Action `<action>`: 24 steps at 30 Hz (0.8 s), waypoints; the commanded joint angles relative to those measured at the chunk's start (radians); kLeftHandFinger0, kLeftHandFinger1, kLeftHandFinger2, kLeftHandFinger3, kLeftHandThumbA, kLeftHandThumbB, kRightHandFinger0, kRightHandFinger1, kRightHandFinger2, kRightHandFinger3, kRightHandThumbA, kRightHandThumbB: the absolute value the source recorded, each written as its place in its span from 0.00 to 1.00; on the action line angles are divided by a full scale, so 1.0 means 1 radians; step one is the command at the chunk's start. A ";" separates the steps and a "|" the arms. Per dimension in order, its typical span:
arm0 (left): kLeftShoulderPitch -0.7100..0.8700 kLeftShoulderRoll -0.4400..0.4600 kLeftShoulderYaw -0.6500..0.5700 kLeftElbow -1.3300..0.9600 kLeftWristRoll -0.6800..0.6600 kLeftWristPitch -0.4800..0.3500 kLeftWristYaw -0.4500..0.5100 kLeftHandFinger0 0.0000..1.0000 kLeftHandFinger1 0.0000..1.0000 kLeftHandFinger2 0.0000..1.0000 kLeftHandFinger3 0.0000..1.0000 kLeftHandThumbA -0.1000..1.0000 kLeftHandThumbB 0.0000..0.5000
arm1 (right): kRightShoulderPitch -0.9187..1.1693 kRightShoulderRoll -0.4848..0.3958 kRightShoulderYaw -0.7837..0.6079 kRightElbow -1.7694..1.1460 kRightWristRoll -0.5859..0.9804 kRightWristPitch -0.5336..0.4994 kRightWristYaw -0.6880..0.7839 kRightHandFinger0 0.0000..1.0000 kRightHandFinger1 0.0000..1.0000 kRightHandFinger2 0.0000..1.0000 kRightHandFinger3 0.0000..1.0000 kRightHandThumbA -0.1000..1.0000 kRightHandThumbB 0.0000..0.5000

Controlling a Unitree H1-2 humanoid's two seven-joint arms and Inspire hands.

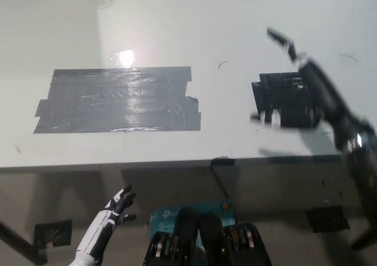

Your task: A stapler is kept on the black spot marked on the desk infront of the robot. The robot picks up the stapler using its right hand and passes it to a person

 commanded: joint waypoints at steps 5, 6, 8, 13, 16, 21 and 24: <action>-0.049 -0.012 0.023 -0.019 -0.018 -0.022 0.012 0.96 1.00 1.00 1.00 1.00 1.00 | 0.403 0.114 -0.100 -0.495 0.135 -0.244 -0.080 1.00 1.00 1.00 1.00 1.00 0.61; -0.046 -0.010 0.024 -0.018 -0.020 -0.027 0.010 0.96 1.00 1.00 1.00 1.00 1.00 | 0.430 0.133 -0.104 -0.464 0.130 -0.276 -0.083 1.00 1.00 1.00 1.00 1.00 0.60; -0.037 -0.011 0.027 -0.020 -0.023 -0.030 0.012 0.97 1.00 1.00 1.00 1.00 1.00 | 0.467 0.159 -0.103 -0.406 0.133 -0.296 -0.079 1.00 1.00 1.00 1.00 1.00 0.58; 0.004 -0.016 0.025 -0.029 -0.017 -0.043 0.015 1.00 1.00 1.00 1.00 1.00 1.00 | 0.546 0.230 -0.125 -0.207 0.206 -0.326 -0.034 1.00 1.00 1.00 1.00 1.00 0.36; 0.020 -0.018 0.021 -0.026 -0.004 -0.058 0.019 1.00 1.00 1.00 1.00 1.00 1.00 | 0.554 0.246 -0.131 -0.053 0.167 -0.377 -0.025 1.00 1.00 1.00 1.00 1.00 0.32; 0.049 -0.021 0.018 -0.031 0.035 -0.080 0.043 1.00 1.00 1.00 1.00 1.00 1.00 | 0.550 0.263 -0.145 0.097 0.145 -0.399 -0.004 1.00 1.00 1.00 1.00 1.00 0.47; 0.065 -0.029 0.026 -0.026 0.039 -0.105 0.055 1.00 1.00 1.00 1.00 1.00 1.00 | 0.560 0.270 -0.148 0.120 0.153 -0.394 0.017 1.00 1.00 1.00 1.00 1.00 0.45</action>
